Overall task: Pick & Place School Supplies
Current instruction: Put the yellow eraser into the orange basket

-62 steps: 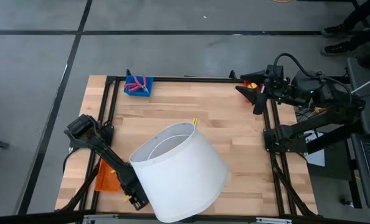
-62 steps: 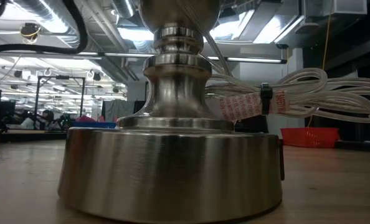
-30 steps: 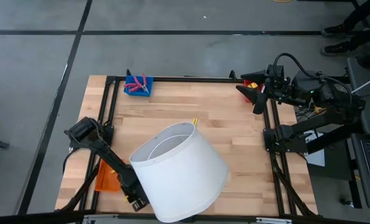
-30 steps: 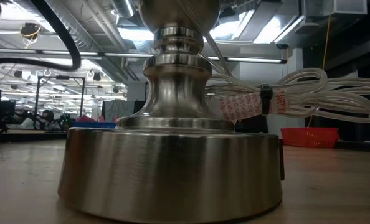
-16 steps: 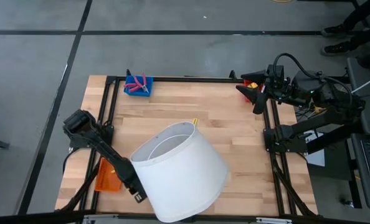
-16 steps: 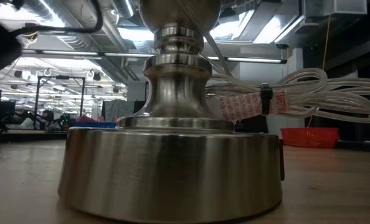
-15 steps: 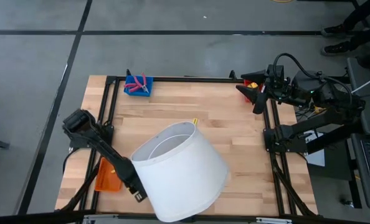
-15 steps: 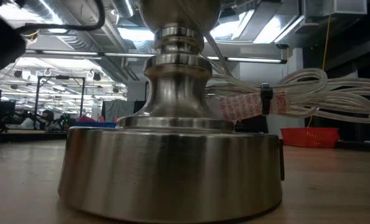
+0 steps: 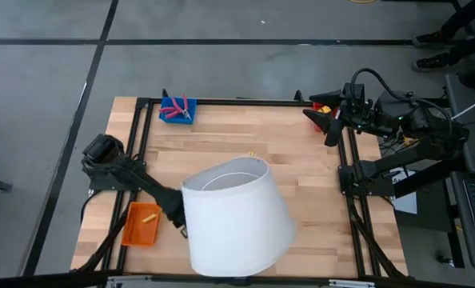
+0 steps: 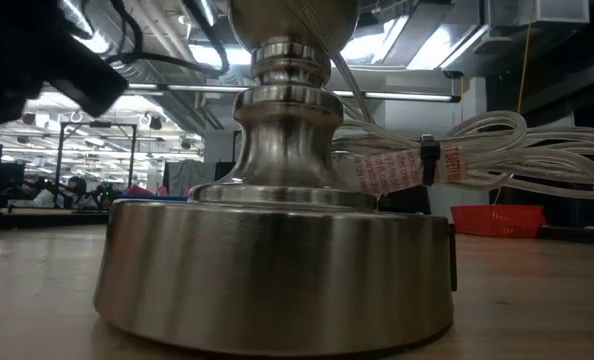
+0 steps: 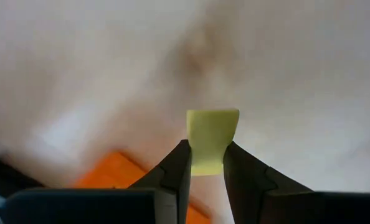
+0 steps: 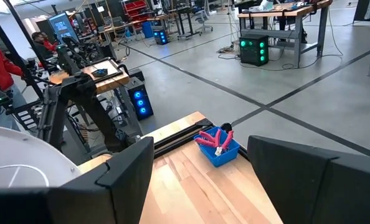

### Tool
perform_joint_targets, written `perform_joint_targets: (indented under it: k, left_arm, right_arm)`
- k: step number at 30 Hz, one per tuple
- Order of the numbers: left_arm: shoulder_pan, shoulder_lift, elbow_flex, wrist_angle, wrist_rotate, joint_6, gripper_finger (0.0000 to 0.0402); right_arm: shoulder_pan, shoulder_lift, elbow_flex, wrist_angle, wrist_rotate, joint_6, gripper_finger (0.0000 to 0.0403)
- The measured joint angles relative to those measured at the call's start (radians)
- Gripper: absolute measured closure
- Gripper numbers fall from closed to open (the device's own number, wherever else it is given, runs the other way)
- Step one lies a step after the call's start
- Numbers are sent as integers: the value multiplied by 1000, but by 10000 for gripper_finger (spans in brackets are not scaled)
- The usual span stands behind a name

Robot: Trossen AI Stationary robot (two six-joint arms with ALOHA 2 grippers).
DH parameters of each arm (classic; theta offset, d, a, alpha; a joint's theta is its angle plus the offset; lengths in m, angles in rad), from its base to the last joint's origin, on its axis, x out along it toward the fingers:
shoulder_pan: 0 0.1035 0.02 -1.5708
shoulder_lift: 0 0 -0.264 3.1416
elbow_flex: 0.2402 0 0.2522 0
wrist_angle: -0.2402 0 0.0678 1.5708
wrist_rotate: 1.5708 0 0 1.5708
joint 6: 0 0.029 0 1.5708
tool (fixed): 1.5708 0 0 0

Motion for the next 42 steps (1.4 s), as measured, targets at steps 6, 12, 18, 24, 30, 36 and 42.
perform_joint_targets:
  k: [6, 12, 18, 24, 30, 36, 42]
  left_arm:
    - [76, -2, -10, -99, -75, 84, 328]
    - [161, -2, -60, -134, -123, 157, 328]
    - [258, -11, -90, -204, -211, 252, 328]
    - [389, -53, -90, -271, -328, 361, 327]
    - [540, -172, -90, -333, -444, 463, 327]
    - [705, -324, -90, -347, -474, 630, 327]
    - [832, -483, -90, -329, -379, 864, 327]
  right_arm:
    - [0, 0, 0, 0, 0, -4, 138]
    - [-1, 0, 0, -7, 16, -15, 138]
    - [-1, 0, 0, -8, 18, -15, 138]
    - [-1, 0, 0, -8, 18, -15, 138]
    - [-1, 0, 0, -21, 23, -14, 138]
    - [-1, 0, 0, -25, 26, -18, 138]
    - [-1, -5, 0, -29, 48, -19, 138]
